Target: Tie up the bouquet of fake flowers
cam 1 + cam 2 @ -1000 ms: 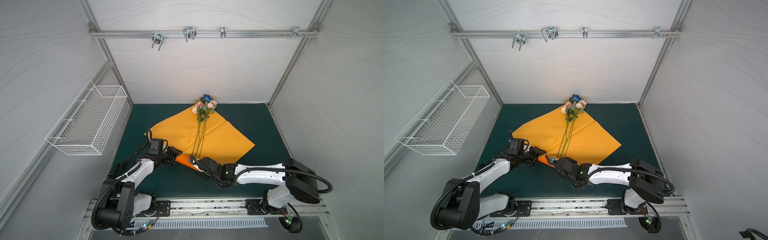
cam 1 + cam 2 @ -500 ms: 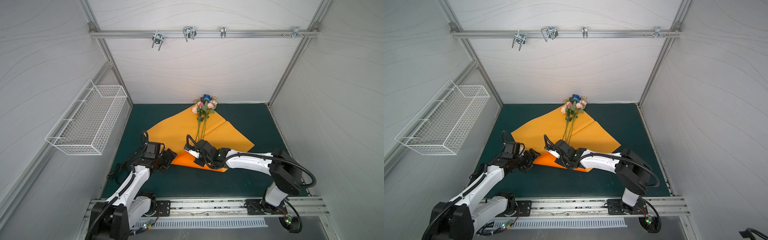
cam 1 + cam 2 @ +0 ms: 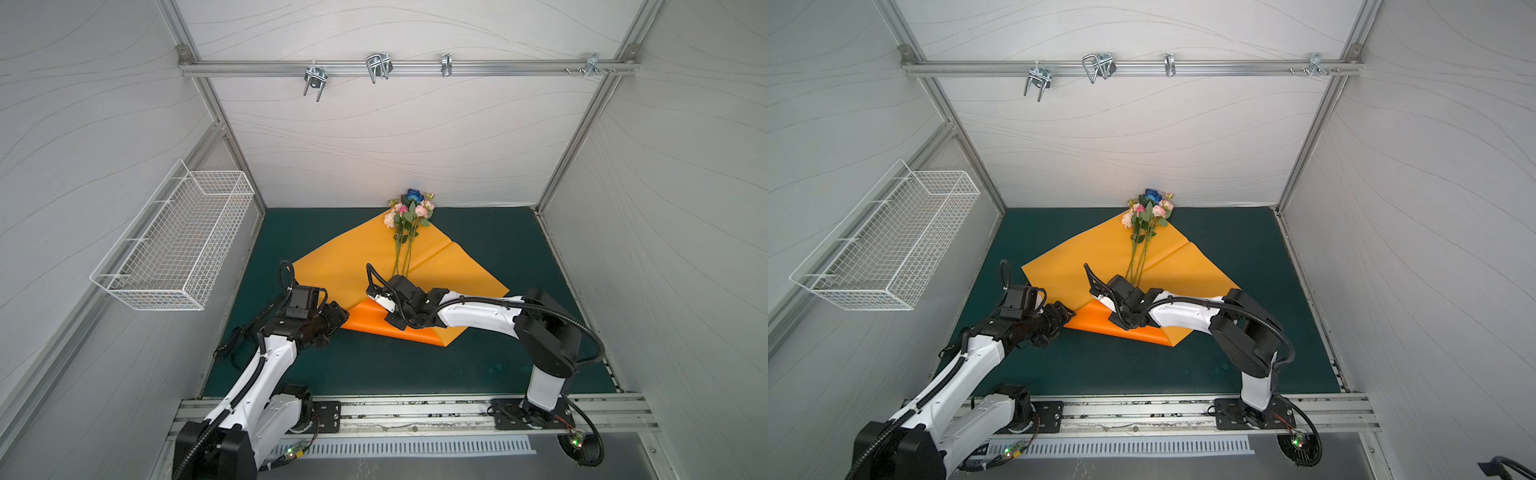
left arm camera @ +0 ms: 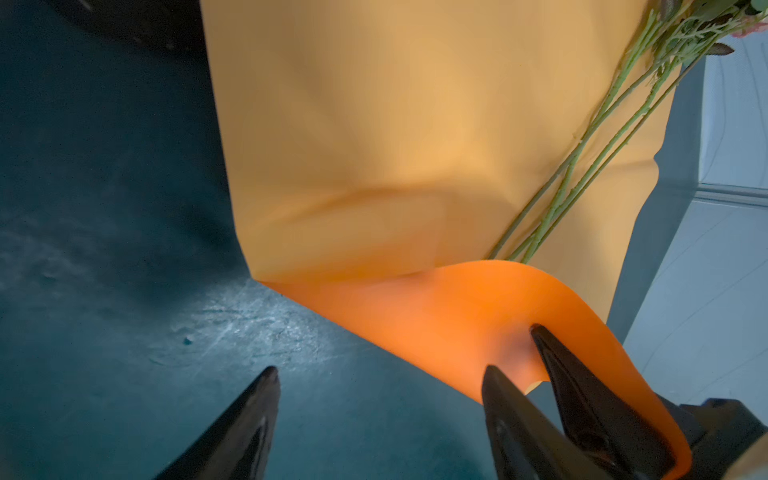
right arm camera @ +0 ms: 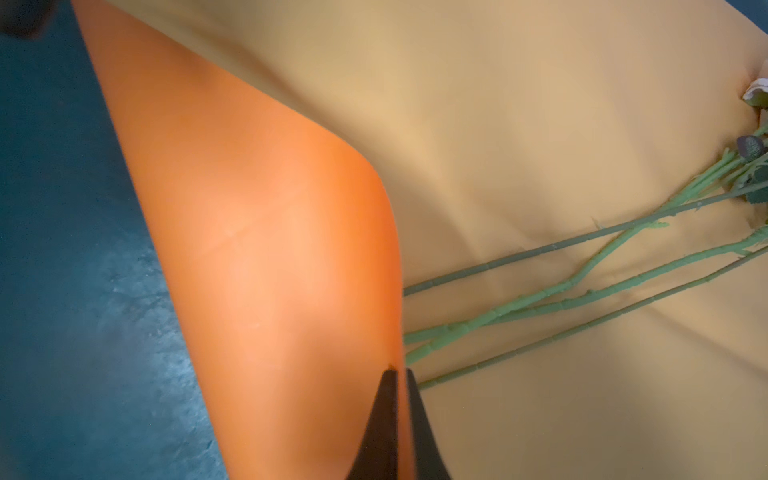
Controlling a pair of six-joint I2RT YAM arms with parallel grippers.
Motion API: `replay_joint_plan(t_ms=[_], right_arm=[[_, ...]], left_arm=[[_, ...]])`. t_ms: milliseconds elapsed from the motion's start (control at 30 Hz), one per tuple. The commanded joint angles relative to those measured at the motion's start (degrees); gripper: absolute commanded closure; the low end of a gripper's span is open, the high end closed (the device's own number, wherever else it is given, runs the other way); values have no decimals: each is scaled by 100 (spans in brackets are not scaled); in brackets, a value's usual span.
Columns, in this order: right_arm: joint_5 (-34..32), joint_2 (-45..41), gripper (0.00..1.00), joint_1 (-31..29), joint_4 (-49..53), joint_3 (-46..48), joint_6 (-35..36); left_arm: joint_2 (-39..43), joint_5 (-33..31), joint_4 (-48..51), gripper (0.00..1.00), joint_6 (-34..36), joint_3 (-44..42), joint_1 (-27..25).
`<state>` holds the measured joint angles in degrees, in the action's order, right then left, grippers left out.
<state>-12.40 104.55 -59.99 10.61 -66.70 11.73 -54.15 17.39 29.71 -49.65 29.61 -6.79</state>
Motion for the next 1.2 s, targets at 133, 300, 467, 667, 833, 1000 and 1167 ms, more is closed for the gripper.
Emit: replay_joint_plan(t_ms=[133,300,467,667,833,1000,1167], right_arm=[[-135,230,100,167,312,-227,-162],[-131,371,100,232,371,-387,-144],[-115,451,100,294,356,-422,-94],[10,557,100,330,301,-423,-65],[36,547,100,330,294,-377,-135],[58,590,100,327,296,-404,-127],[54,670,100,330,266,-449,-127]], left_arm=[[-196,402,-476,32,37,223,-17],[-443,605,-856,35,-112,187,-188],[-702,705,-1192,43,-263,190,-473],[-1031,965,-1919,46,-631,87,-631],[-1465,1099,-2370,50,-750,124,-655],[-1804,1059,-2399,51,-608,348,-684],[-2165,1097,-2669,53,-617,252,-693]])
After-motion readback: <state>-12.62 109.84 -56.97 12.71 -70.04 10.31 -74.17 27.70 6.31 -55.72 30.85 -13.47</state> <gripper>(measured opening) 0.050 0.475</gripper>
